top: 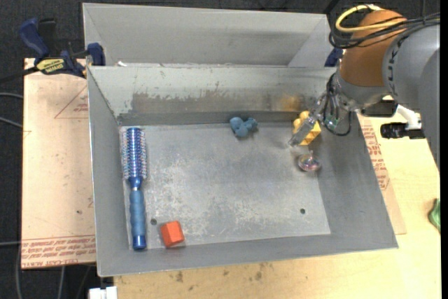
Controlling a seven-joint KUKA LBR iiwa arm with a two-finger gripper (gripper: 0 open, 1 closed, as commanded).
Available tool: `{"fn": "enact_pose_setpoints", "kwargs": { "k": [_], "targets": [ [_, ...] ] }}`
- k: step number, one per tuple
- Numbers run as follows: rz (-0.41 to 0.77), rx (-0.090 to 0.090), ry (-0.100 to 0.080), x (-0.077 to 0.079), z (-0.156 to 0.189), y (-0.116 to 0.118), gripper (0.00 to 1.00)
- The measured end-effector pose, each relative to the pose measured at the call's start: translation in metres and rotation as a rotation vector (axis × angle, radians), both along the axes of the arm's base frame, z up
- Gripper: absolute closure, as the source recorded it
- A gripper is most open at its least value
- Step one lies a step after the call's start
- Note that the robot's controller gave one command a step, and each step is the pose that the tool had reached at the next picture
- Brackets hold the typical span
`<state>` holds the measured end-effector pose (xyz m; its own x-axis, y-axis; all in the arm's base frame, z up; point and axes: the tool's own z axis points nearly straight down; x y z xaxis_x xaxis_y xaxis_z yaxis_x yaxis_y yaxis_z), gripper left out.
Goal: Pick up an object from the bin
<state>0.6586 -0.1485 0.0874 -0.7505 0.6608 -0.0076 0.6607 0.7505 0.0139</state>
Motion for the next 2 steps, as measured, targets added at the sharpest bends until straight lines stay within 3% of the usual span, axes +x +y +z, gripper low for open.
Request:
{"fn": "enact_pose_setpoints", "kwargs": {
  "k": [1,2],
  "targets": [
    [-0.016,0.002,-0.012,0.0001,-0.0063,0.0019,0.0],
    [-0.024,-0.003,0.01,-0.0078,-0.0162,-0.0035,1.0]
  ]
}}
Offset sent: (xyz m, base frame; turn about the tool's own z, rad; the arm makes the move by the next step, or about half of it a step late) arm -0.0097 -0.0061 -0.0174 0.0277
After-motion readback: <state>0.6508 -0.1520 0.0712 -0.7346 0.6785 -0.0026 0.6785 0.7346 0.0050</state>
